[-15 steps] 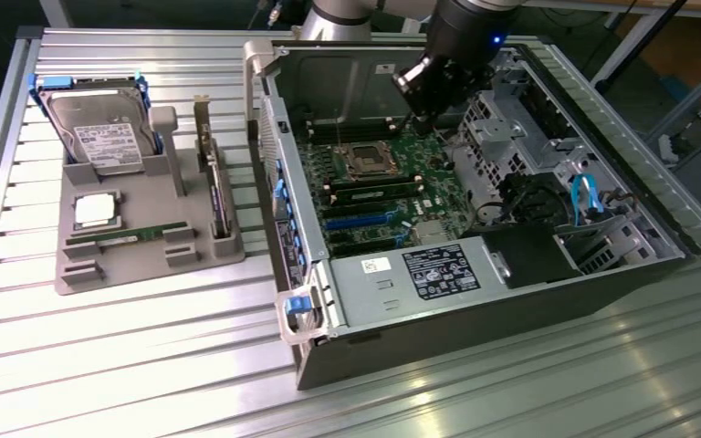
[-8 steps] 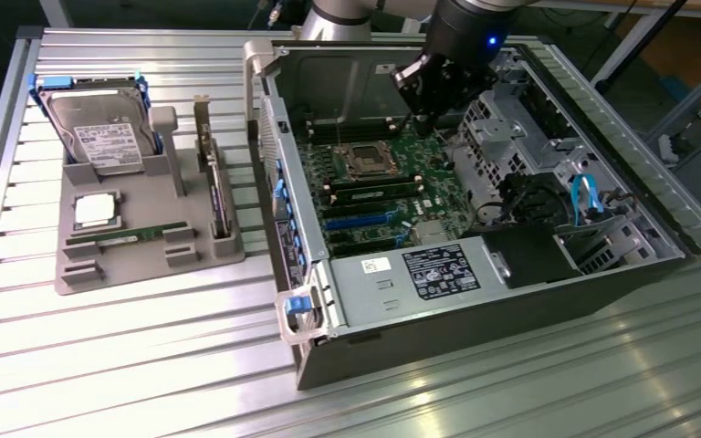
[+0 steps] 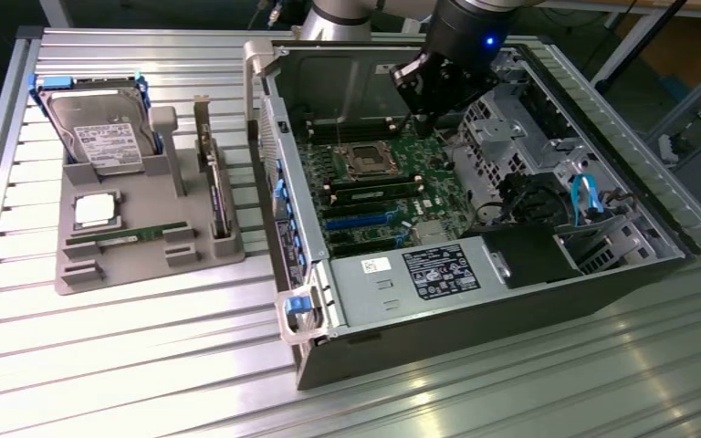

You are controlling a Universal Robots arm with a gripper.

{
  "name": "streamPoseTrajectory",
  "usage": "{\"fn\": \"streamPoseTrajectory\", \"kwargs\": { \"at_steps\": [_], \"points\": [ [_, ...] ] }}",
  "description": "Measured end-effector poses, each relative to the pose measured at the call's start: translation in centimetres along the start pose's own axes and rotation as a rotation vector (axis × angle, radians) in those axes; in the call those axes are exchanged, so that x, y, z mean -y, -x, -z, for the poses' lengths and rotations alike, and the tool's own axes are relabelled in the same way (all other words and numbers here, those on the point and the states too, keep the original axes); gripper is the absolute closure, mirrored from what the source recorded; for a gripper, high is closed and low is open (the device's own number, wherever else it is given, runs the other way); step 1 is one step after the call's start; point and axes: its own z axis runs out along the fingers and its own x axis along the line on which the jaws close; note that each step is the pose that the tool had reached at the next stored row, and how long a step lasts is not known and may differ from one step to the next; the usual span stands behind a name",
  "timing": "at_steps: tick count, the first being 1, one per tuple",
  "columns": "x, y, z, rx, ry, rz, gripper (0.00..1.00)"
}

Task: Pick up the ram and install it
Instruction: 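Press down the ram until it locks into place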

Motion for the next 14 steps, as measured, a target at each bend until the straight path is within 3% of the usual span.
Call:
{"fn": "streamPoseTrajectory", "kwargs": {
  "at_steps": [5,7,14],
  "points": [
    [0.0,-1.0,0.02,-0.0007,0.0001,0.0,0.9],
    [-0.01,-1.9,0.03,-0.0041,0.0,0.0,0.9],
    [-0.01,-2.0,0.03,-0.0052,0.0,0.0,0.9]
  ]
}}
